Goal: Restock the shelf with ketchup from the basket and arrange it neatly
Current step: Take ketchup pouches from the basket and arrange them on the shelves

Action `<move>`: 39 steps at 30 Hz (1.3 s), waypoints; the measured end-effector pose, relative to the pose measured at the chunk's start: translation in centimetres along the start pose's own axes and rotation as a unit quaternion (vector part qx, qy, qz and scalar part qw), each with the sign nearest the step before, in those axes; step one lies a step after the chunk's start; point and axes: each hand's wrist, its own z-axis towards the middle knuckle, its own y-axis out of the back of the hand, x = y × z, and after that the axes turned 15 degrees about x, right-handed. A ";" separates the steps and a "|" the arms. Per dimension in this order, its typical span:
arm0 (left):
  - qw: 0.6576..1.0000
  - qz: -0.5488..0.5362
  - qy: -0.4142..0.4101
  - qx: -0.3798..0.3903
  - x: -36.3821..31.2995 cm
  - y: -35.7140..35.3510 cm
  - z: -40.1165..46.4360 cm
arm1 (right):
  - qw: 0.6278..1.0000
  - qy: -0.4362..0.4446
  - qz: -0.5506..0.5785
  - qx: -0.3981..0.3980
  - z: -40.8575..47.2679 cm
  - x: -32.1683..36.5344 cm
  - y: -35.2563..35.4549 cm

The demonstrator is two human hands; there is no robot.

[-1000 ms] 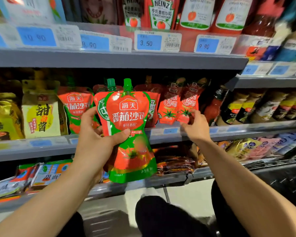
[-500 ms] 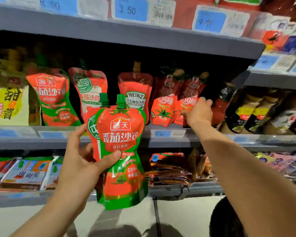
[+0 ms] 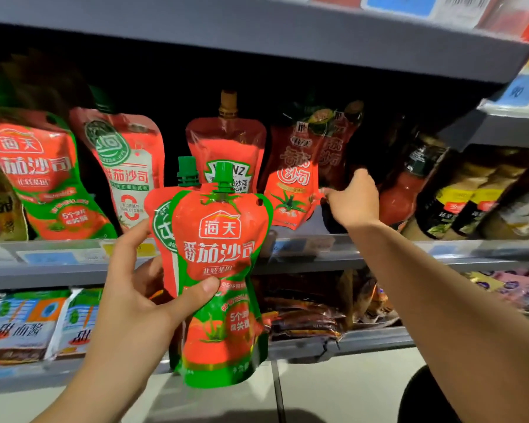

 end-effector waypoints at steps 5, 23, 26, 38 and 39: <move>1.000 -0.023 -0.003 0.005 -0.3 -0.7 -0.1 | 0.983 0.037 0.153 0.094 -2.5 -0.2 -0.5; 1.000 -0.008 0.006 -0.019 0.5 -0.2 0.0 | 0.994 0.001 -0.047 0.098 0.5 4.3 -4.4; 1.000 -0.012 0.005 -0.016 0.3 -0.3 -0.1 | 0.995 0.012 -0.066 0.076 -0.2 4.1 -4.1; 0.997 0.021 -0.015 0.077 -2.7 -2.4 -2.5 | 0.858 -0.014 0.398 0.326 -16.5 3.1 1.9; 0.996 0.031 -0.020 0.085 -3.0 -2.8 -2.8 | 0.846 -0.018 0.432 0.313 -17.1 3.0 2.1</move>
